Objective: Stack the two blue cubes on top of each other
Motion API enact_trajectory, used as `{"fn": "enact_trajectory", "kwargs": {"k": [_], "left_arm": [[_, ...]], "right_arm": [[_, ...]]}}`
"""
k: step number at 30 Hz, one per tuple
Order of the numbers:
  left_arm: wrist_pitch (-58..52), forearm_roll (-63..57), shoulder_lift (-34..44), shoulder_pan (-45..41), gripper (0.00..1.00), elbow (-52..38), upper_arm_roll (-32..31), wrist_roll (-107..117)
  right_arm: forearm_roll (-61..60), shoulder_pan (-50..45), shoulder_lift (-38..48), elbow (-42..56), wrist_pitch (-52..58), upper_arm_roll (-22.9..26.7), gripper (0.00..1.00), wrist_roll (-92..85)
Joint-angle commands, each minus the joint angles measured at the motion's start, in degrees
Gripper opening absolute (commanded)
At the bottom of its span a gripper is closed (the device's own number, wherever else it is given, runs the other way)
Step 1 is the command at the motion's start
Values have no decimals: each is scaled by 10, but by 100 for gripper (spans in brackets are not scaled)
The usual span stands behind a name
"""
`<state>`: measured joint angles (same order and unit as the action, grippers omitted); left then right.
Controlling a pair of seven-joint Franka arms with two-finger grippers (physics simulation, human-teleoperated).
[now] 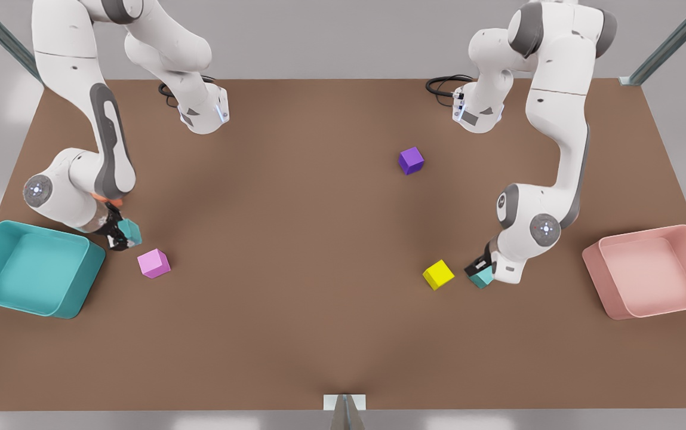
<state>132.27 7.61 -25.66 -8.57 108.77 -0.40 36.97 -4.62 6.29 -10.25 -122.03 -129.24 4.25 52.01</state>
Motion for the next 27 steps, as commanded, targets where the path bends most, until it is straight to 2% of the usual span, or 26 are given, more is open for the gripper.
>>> {"fn": "enact_trajectory", "kwargs": {"k": [1, 4, 6, 7, 13, 18, 24, 25, 26, 27], "left_arm": [[16, 1, -4, 0, 100, -1, 4, 48], [17, 0, -12, 1, 100, -1, 5, 94], [17, -2, -23, 8, 100, -4, 8, 92], [31, -2, -31, 9, 100, -5, 8, 92], [40, -1, -43, 9, 100, -5, 8, 95], [41, -2, -55, 9, 100, -9, 13, 93], [54, -2, -91, 14, 100, -20, 13, 91], [54, -2, -92, 15, 100, -21, 13, 91], [54, -2, -96, 15, 100, -20, 12, 91], [54, -2, -96, 13, 100, -20, 12, 91]], "right_arm": [[-5, -38, 7, 43, 157, -3, 73, 8], [-49, -153, -9, 95, 152, -2, 73, 42], [-63, -256, -62, 158, 136, -2, 73, 129], [-114, -287, -88, 177, 106, -2, 73, 151], [-109, -448, -191, 276, 6, 0, 73, 374], [-43, -529, -267, 331, -43, 1, 74, 513], [-16, -548, -307, 339, -90, 2, 74, 557], [-16, -548, -309, 339, -94, 2, 77, 557], [-16, -548, -311, 341, -94, 3, 95, 557], [-15, -548, -314, 342, -94, 3, 100, 557]]}}
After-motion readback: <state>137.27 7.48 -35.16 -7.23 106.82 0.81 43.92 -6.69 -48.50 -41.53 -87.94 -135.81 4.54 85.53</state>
